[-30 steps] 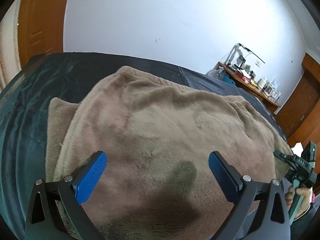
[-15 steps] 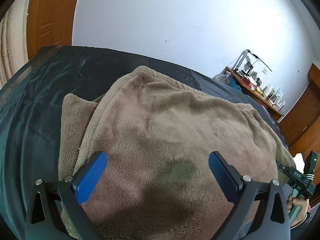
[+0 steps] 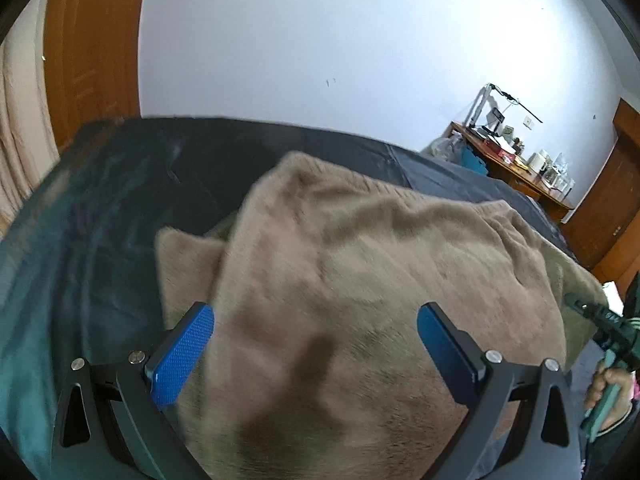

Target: Fold clothes

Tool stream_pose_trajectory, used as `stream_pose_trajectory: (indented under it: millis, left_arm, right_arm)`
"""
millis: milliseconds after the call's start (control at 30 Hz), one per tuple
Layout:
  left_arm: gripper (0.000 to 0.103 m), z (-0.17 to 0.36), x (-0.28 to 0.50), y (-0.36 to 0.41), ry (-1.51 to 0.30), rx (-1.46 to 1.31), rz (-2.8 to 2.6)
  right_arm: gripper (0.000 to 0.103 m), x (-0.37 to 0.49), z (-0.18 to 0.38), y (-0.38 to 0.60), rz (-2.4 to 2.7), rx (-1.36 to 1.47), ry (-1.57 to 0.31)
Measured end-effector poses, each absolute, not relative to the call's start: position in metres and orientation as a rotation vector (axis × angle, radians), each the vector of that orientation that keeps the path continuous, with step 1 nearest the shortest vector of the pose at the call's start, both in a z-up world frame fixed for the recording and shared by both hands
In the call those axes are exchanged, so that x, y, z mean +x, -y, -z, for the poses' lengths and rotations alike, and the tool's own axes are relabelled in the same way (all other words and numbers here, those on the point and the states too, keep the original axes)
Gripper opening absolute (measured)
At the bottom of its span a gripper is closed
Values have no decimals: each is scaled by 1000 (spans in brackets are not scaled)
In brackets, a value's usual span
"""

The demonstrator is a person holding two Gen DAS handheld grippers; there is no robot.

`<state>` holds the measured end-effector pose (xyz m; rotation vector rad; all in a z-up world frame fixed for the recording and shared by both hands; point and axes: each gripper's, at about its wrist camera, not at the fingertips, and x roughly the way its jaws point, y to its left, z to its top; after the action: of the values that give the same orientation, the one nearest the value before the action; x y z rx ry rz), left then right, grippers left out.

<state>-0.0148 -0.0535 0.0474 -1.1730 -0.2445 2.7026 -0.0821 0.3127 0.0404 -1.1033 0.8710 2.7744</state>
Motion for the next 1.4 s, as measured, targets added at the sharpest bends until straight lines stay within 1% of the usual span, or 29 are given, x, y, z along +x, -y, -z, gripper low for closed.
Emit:
stream_pose_trajectory:
  millis: [167,433,633,867,967,1233,1300,1400]
  left_arm:
    - [102,-43,-20,72,276,-1173,-2704]
    - [102,-19,-20,95,391,-1240,-2644]
    - [102,-23,-14,115,534,-1221,-2639]
    - [102,-25,-12,151,725,-1224,-2718]
    - [102,-24,-12,161,798,-1224,-2724]
    - [102,-23,-7,175,894,-1219,-2711]
    - [102,-22,-6,178,929,-1223,-2693]
    - [102,-19,-7,184,973,-1226,-2671]
  right_arm:
    - [22,-88,-60,-301,-2817,-1067,-964]
    - [22,-99,-84,-281,-2872,-1020,-1135]
    - [22,-112,-102,-260,-2953,-948,-1340]
    - [22,-133,-123,-213,-3065,-936,-1417]
    - [22,-141,-134,-183,-3148,-939,-1365]
    - [22,-151,-136,-82,-3334,-1067,-1025]
    - [22,-152,-131,-55,-3380,-1111,-927]
    - [22,-151,-121,-11,-3448,-1166,-683]
